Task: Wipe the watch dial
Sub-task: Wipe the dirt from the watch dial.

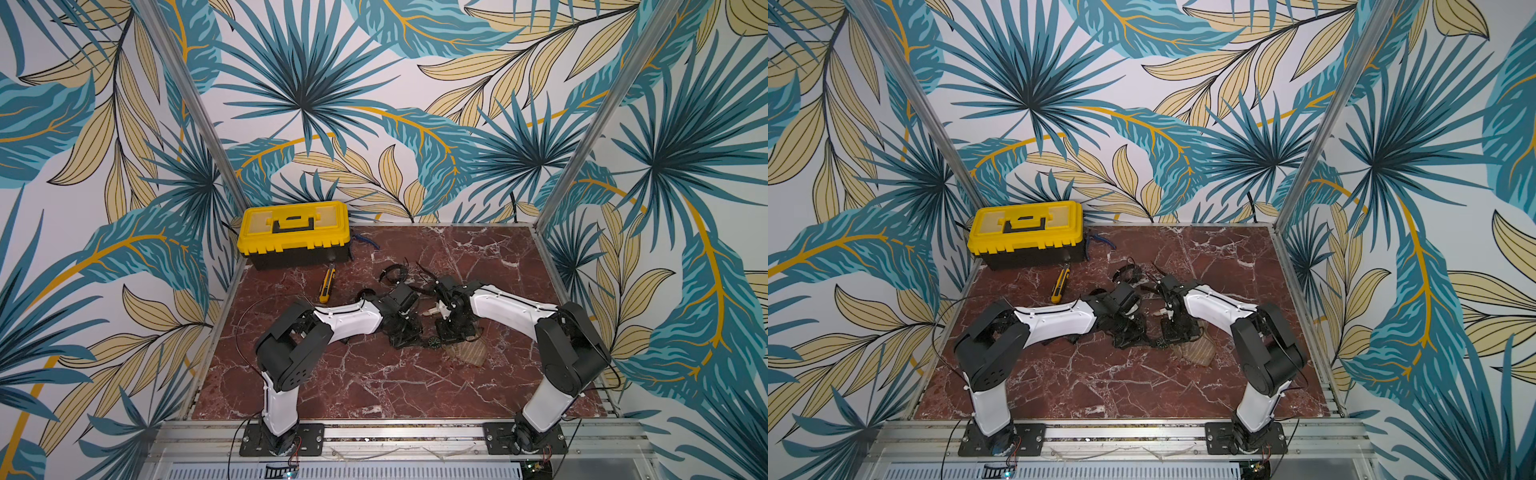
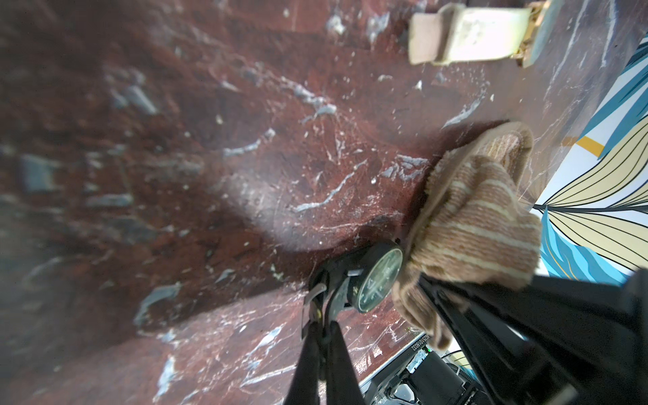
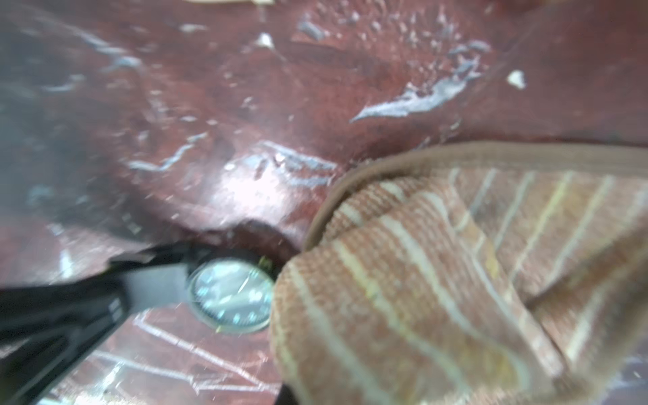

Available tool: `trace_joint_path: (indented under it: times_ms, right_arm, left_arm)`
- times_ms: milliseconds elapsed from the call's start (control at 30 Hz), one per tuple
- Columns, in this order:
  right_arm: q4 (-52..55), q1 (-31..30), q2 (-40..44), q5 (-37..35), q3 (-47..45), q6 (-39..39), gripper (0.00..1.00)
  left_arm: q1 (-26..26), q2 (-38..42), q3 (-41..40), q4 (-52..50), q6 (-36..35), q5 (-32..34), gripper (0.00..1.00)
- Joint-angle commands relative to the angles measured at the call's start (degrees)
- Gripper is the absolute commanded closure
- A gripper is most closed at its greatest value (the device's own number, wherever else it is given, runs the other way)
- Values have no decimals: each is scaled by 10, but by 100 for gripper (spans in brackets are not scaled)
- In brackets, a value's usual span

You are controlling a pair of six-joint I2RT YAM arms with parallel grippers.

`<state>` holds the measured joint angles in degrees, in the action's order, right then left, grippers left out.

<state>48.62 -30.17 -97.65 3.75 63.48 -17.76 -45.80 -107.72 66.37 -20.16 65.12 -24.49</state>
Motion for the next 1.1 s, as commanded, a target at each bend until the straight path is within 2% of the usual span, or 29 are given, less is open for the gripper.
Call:
trace_joint_path:
  times_ms: [0, 167, 267, 667, 967, 1067]
  right_arm:
    - [24, -21, 20, 15, 17, 4, 100]
    - [14, -37, -7, 67, 23, 15, 100]
    - [13, -40, -30, 70, 23, 19, 100]
    - [13, -13, -61, 16, 3, 9, 100]
    - [16, 11, -2, -14, -29, 27, 100]
    - [18, 10, 29, -26, -36, 26, 84]
  left_arm:
    - [0, -2, -10, 8, 3, -1, 100]
    - [1, -2, -12, 8, 4, -1, 100]
    - [1, -2, -12, 8, 5, -1, 100]
    - [3, 3, -17, 8, 8, 3, 100]
    - [7, 30, -35, 17, 10, 32, 100]
    - [8, 36, -45, 20, 17, 35, 100]
